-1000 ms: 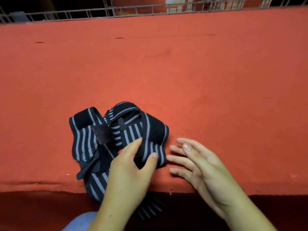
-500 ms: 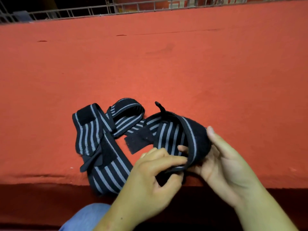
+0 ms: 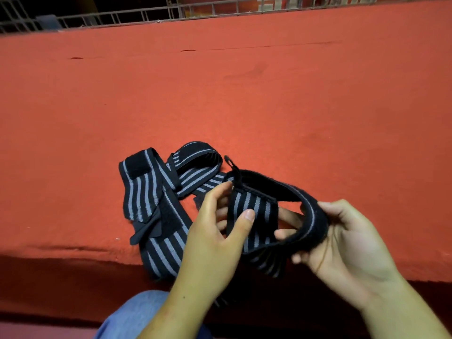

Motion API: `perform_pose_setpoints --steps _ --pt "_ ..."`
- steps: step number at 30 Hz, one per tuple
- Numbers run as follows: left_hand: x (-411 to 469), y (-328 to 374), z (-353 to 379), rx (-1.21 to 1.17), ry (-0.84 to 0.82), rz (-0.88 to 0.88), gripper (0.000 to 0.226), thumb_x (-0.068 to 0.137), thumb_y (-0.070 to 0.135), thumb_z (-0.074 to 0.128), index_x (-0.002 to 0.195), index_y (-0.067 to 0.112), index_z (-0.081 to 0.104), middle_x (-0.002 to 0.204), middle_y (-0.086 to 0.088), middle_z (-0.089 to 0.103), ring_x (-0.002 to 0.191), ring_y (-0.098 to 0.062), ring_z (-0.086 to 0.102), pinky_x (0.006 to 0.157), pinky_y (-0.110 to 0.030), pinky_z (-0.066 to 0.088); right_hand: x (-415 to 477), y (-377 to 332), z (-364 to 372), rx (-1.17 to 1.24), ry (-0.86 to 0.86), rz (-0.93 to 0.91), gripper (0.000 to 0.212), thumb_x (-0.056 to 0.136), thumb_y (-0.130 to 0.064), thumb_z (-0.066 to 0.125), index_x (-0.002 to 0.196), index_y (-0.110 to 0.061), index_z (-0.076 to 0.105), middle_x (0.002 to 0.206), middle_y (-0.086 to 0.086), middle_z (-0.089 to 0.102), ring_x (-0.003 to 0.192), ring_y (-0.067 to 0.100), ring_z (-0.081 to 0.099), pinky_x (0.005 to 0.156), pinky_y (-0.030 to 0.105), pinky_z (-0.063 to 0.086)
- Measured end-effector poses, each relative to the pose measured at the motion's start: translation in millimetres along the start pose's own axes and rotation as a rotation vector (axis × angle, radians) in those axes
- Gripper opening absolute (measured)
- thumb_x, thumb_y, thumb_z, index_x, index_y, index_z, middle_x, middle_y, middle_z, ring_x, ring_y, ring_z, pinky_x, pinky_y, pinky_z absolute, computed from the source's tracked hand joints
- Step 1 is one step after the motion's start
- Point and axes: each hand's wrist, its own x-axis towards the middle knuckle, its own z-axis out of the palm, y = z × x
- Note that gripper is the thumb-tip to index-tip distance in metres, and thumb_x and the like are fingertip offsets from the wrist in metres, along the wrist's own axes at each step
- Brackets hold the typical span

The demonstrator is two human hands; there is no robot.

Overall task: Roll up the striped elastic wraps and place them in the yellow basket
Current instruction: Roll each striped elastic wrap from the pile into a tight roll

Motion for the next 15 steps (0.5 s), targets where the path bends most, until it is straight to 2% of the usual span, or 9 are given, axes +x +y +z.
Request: perform_pose_setpoints --steps 3,6,8,10,12,15 --pt "-1.0 2.4 -1.4 -0.028 -0.014 -0.016 0.049 0.096 0.031 0.071 0.135 0.050 0.050 0.119 0.027 0.069 0.114 0.006 0.066 0.098 -0.019 0.052 -0.4 -0.4 -1.2 -0.017 0.007 0.006 0.053 0.091 -0.034 0.038 0.090 -0.011 0.085 0.115 0.025 0.075 0.065 0.028 0.076 0.047 0.032 0.049" --pt "-0.7 3.4 -1.7 -0.044 -0.003 -0.028 0.044 0.097 0.024 0.070 0.129 0.048 0.053 0.114 0.026 0.073 0.110 0.006 0.068 0.093 -0.012 0.051 0.1 -0.3 -3.9 -0.075 0.018 0.018 0.061 0.097 -0.051 0.037 0.100 -0.012 0.085 0.111 0.023 0.077 0.063 0.026 0.075 0.059 0.036 0.048" --pt "-0.1 4.1 -2.2 -0.064 0.002 -0.043 0.045 0.099 0.018 0.067 0.134 0.043 0.053 0.113 0.021 0.075 0.110 0.003 0.069 0.095 -0.017 0.051 0.4 1.3 -5.0 -0.142 0.032 0.040 0.065 0.097 -0.059 0.039 0.107 -0.012 0.083 0.108 0.025 0.076 0.059 0.026 0.072 0.064 0.040 0.049" --pt "1.2 4.6 -3.9 -0.074 0.016 -0.062 0.044 0.100 0.013 0.064 0.135 0.037 0.053 0.112 0.020 0.075 0.108 0.003 0.069 0.096 -0.021 0.049 0.6 3.6 -4.4 -0.193 0.061 0.039 0.053 0.097 -0.049 0.045 0.113 -0.013 0.081 0.110 0.025 0.076 0.053 0.024 0.070 0.057 0.038 0.055" --pt "2.5 4.5 -6.2 -0.071 0.030 -0.074 0.038 0.099 0.011 0.061 0.125 0.038 0.058 0.108 0.024 0.074 0.103 0.005 0.069 0.092 -0.019 0.047 -0.9 5.0 -4.5 -0.249 0.107 0.014 0.037 0.100 -0.028 0.050 0.117 -0.013 0.079 0.108 0.022 0.077 0.053 0.019 0.070 0.043 0.030 0.055" --pt "3.8 3.4 -6.6 -0.078 0.042 -0.103 0.025 0.099 0.019 0.062 0.111 0.041 0.062 0.103 0.018 0.075 0.099 0.000 0.070 0.092 -0.026 0.049 -5.2 3.7 -6.8 -0.342 0.090 0.008 0.036 0.100 -0.010 0.049 0.117 -0.020 0.079 0.110 0.013 0.079 0.070 0.015 0.075 0.047 0.024 0.056"
